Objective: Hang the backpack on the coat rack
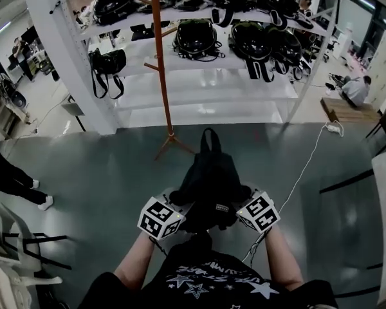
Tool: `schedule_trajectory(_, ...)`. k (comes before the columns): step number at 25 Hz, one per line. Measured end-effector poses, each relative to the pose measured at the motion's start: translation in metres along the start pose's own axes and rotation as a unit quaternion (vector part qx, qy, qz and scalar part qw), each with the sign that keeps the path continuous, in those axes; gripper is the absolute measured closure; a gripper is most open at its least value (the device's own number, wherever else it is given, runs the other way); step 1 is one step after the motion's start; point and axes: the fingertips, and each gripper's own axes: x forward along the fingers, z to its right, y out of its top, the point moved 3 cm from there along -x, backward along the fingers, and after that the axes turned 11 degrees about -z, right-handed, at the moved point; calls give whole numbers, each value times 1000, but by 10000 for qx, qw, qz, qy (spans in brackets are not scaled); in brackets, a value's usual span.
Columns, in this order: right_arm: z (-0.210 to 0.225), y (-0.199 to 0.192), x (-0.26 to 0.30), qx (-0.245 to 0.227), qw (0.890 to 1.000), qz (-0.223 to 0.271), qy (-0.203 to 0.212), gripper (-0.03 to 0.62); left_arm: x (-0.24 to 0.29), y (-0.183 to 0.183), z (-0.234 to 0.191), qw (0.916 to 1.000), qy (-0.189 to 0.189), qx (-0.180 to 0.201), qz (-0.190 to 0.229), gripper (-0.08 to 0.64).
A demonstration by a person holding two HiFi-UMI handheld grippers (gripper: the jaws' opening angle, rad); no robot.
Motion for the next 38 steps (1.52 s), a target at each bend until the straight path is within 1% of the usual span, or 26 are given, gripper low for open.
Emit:
schedule_trajectory(6, 74, 53, 40, -78, 9998, 66, -166, 500, 33, 53, -76, 9997, 1, 138, 198, 494)
schedule_trajectory(12, 126, 98, 82, -213, 9995, 19, -232, 500, 54, 88, -144, 9993, 86, 152, 324, 494)
schedule_trajectory(20, 167, 136, 114, -339, 9991, 98, -239, 499, 67, 119, -194, 9981, 349, 277, 433, 494)
schedule_trajectory(26, 204, 159, 141, -549, 9983, 170, -104, 499, 85, 140, -228, 9975, 546, 187, 411, 494)
schedule_trajectory(29, 230, 172, 158, -679, 9973, 268, 33, 499, 98, 154, -249, 9965, 728, 152, 385, 494)
schedule_trajectory(32, 261, 193, 180, -851, 9953, 420, 210, 499, 110, 174, -276, 9939, 1029, 119, 389, 495)
schedule_trajectory(38, 321, 253, 217, -1351, 9862, 716, 639, 498, 126, 220, -329, 9833, 1728, -165, 550, 495)
